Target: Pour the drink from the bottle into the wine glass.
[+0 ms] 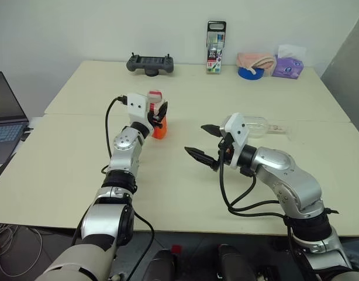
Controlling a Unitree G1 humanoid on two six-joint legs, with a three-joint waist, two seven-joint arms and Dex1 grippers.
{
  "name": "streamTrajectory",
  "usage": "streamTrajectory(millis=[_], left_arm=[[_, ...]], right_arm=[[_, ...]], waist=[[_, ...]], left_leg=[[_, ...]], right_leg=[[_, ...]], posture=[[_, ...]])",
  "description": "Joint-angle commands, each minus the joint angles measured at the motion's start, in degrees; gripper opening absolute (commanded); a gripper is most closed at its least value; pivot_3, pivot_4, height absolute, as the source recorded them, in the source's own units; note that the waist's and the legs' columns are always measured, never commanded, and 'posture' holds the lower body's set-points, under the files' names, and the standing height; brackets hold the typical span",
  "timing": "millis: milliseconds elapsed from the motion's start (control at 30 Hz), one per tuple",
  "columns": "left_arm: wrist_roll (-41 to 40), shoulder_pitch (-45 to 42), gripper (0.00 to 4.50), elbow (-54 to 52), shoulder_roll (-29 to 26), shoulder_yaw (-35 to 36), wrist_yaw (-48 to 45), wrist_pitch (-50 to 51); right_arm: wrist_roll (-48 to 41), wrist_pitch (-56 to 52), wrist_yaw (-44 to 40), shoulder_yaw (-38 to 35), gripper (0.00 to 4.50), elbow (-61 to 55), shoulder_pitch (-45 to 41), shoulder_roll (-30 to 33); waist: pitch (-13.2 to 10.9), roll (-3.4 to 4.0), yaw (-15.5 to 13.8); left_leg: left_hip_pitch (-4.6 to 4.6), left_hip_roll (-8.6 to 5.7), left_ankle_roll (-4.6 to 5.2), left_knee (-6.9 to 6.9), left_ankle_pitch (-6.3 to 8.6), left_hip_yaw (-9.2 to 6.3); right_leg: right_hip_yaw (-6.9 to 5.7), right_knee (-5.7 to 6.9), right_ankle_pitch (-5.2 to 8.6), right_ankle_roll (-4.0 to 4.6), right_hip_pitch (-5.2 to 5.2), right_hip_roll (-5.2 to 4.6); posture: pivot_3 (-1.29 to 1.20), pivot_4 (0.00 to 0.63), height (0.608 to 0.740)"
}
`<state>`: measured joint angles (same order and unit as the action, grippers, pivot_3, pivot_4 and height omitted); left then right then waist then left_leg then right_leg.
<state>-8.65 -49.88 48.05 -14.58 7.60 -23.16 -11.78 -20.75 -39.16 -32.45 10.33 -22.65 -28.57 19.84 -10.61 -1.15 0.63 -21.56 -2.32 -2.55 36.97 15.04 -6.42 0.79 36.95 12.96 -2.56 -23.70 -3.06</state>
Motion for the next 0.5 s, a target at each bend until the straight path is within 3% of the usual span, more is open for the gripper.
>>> streamTrajectory(millis=[33,133,333,500], left_arm=[[-0.8,-1.3,2.09,-1.3,-1.0,1.3,-0.4,-1.6],[-2.1,-0.5,2.07,-4.7,-1.1,0.9,-3.9,-1.1],[-11.5,9.1,2.01,-28.2,-1.1,-4.6,-21.8,10.4],[-15.3,18.6,1.97,-45.3,-1.0,-9.6,-25.1,19.6]], right_arm=[[0.0,0.9,0.6,-1.3,4.5,-3.2,-0.5,0.3],[-0.2,-0.1,1.0,-2.1,4.5,-4.8,-1.1,1.3],[-8.9,-10.6,2.2,-8.9,4.5,-10.8,-5.5,2.8],[-14.3,-19.2,6.0,-11.4,4.5,-13.5,-8.3,1.9]], waist=[[0.0,0.0,0.1],[0.0,0.0,0.3],[0.0,0.0,0.8],[0.0,0.0,1.0]], left_leg=[[-0.07,0.0,0.0,0.0,0.0,0.0],[-0.35,0.0,-0.01,0.04,-0.01,0.01],[-0.49,0.0,-0.05,0.02,-0.03,0.0],[-0.46,0.03,0.0,0.01,0.0,-0.01]], right_leg=[[0.0,0.01,-0.01,0.01,-0.07,0.0],[0.02,0.09,-0.05,-0.01,-0.37,0.0],[0.05,0.03,-0.07,0.0,-0.45,-0.05],[0.08,0.07,-0.06,-0.01,-0.45,-0.06]], posture=[[0.0,0.15,0.74],[0.0,0.15,0.74],[0.0,0.15,0.74],[0.0,0.15,0.74]])
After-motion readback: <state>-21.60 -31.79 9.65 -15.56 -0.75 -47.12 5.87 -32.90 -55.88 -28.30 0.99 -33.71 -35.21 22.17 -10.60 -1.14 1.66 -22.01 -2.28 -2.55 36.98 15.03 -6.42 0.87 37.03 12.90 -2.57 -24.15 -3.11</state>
